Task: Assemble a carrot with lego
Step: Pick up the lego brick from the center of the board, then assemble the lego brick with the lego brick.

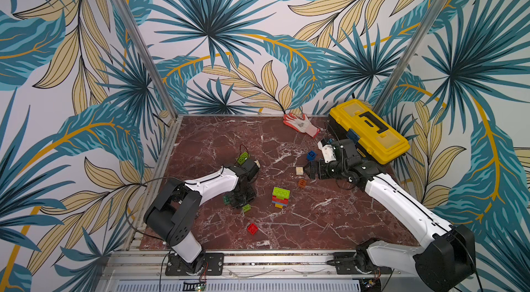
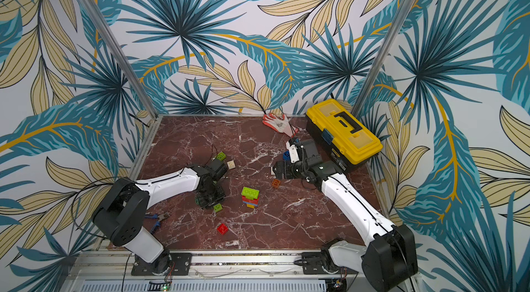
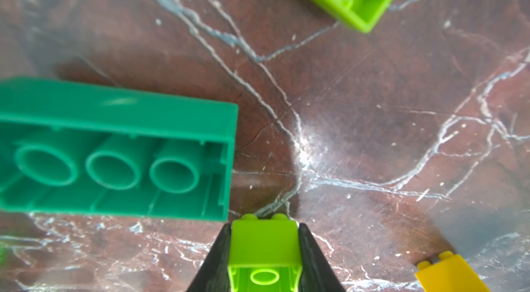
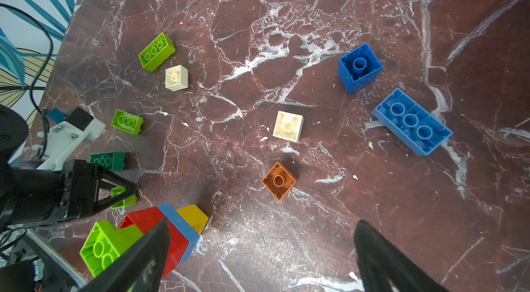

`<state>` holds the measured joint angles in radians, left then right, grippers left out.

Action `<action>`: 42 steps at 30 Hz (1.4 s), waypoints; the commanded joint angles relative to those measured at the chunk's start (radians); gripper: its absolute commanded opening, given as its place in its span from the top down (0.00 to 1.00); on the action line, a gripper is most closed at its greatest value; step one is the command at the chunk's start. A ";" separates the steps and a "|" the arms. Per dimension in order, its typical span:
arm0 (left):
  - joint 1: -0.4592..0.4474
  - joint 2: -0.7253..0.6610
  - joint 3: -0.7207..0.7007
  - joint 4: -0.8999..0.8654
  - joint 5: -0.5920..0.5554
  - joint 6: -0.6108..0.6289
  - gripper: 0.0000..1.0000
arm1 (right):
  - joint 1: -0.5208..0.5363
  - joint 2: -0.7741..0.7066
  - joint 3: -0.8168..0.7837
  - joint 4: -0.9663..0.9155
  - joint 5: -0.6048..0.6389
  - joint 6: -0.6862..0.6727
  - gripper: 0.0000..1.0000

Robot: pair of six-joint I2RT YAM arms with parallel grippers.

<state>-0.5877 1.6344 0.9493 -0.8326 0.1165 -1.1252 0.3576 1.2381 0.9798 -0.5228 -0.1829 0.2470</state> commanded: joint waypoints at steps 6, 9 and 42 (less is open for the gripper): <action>0.003 -0.018 0.088 -0.062 0.048 0.124 0.71 | -0.014 -0.060 -0.004 -0.076 -0.263 0.116 0.03; 0.002 -0.003 0.154 -0.141 0.055 0.205 0.71 | -0.015 -0.103 -0.043 -0.097 -0.322 0.165 0.03; -0.119 0.137 0.762 -0.573 0.056 0.673 0.71 | 0.114 0.076 -0.339 0.478 -0.496 0.572 0.16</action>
<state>-0.6930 1.7630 1.6749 -1.3735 0.1757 -0.4755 0.4603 1.2968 0.6670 -0.1097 -0.6720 0.7998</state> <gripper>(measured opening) 0.340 0.847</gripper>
